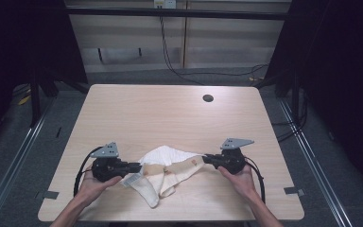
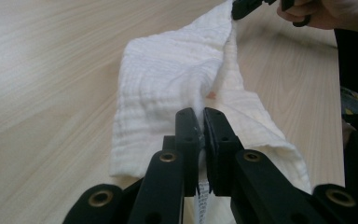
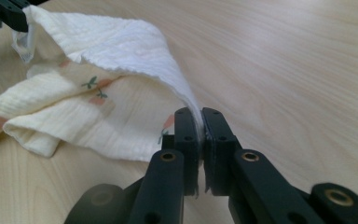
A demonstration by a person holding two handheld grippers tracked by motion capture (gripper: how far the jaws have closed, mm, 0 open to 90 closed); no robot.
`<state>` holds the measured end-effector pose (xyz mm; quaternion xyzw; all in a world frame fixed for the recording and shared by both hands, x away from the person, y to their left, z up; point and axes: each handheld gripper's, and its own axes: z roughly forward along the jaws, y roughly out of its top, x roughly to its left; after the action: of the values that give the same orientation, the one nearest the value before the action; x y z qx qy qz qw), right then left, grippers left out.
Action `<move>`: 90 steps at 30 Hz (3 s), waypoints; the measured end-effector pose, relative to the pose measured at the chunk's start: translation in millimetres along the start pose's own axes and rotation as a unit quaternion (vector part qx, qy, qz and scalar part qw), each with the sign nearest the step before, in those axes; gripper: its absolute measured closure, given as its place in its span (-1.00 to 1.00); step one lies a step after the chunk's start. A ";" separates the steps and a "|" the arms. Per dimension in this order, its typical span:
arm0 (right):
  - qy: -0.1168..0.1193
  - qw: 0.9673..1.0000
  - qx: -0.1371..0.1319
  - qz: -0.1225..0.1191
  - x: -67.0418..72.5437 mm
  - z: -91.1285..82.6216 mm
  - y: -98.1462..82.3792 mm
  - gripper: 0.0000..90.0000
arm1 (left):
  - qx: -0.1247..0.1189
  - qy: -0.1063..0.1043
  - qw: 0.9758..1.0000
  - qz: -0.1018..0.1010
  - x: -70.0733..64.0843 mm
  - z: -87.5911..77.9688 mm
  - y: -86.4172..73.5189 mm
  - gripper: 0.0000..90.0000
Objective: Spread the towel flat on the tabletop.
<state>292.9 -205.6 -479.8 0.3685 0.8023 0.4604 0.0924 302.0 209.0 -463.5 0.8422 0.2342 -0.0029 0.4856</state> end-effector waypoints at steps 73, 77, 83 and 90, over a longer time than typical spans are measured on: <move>0.060 0.988 -0.114 -0.084 38.3 -130.9 123.5 0.90 | -0.110 0.038 0.991 0.062 -44.6 -85.3 103.0 0.92; 0.060 0.986 -0.122 -0.094 51.6 -140.2 118.5 0.90 | -0.120 0.038 0.989 0.074 -57.2 -94.8 104.7 0.92; 0.067 0.983 -0.140 -0.101 65.5 -156.4 114.8 0.90 | -0.136 0.029 0.988 0.072 -72.8 -106.2 108.8 0.92; 0.058 0.983 -0.143 -0.101 63.3 -164.5 109.4 0.90 | -0.119 0.035 0.990 0.070 -67.9 -94.5 108.3 0.92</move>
<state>223.0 -239.8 -287.5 0.2406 0.7654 0.5794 0.1433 263.6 214.5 -309.3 0.7921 0.1902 0.0883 0.5733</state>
